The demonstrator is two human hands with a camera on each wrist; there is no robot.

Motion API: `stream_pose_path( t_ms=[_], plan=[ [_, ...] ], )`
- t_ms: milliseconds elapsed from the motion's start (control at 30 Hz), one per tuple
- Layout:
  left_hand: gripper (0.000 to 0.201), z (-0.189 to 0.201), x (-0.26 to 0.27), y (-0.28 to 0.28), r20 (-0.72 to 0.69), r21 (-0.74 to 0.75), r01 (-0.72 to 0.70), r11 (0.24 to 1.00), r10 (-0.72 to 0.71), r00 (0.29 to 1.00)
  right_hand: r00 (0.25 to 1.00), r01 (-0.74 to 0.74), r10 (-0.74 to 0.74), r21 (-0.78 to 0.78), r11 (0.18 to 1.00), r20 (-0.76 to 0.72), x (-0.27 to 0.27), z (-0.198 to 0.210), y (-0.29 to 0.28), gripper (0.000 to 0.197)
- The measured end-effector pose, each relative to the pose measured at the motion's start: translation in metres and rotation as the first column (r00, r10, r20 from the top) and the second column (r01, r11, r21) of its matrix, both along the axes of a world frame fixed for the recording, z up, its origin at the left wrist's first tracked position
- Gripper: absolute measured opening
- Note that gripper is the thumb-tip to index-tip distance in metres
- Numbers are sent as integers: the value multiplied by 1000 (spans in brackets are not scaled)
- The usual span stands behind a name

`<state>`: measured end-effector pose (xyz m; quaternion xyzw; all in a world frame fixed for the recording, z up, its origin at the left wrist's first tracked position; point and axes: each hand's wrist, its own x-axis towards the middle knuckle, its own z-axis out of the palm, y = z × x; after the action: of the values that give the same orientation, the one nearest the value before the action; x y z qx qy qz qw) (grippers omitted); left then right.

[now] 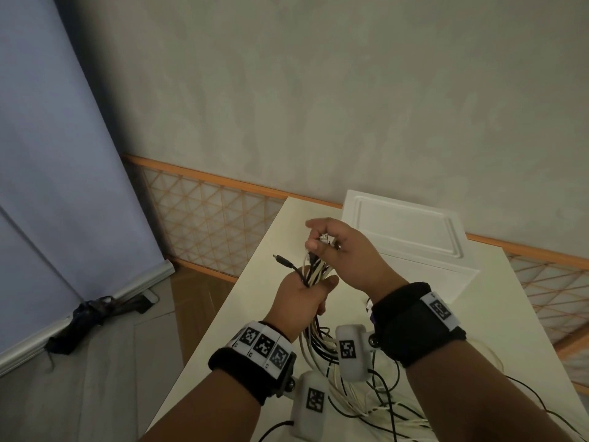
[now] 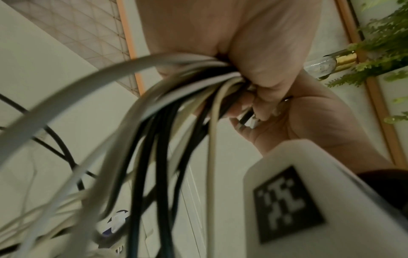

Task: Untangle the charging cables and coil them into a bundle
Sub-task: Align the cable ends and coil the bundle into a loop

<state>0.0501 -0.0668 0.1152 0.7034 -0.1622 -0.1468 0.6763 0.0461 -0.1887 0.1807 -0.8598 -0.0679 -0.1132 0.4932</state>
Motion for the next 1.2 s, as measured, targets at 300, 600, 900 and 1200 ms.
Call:
stream_pose_path(
  t_ms=[300, 600, 900, 1200],
  plan=[
    [18, 15, 4, 2, -169, 6, 193, 981, -190, 967, 998, -31, 34, -79, 996, 43, -1, 0, 13, 5],
    [13, 15, 5, 10, -233, -223, 187, 957, -238, 943, 996, -73, 66, 120, 990, 58, -3, -1, 10, 25],
    [19, 14, 3, 13, -214, -130, 351, 927, -372, 903, 997, -39, 49, 177, 983, -54, -6, 11, 16, 17],
    [7, 25, 1, 17, -146, 56, 311, 949, -301, 942, 980, -125, 182, -468, 875, 78, -7, 2, 17, 43]
  ],
)
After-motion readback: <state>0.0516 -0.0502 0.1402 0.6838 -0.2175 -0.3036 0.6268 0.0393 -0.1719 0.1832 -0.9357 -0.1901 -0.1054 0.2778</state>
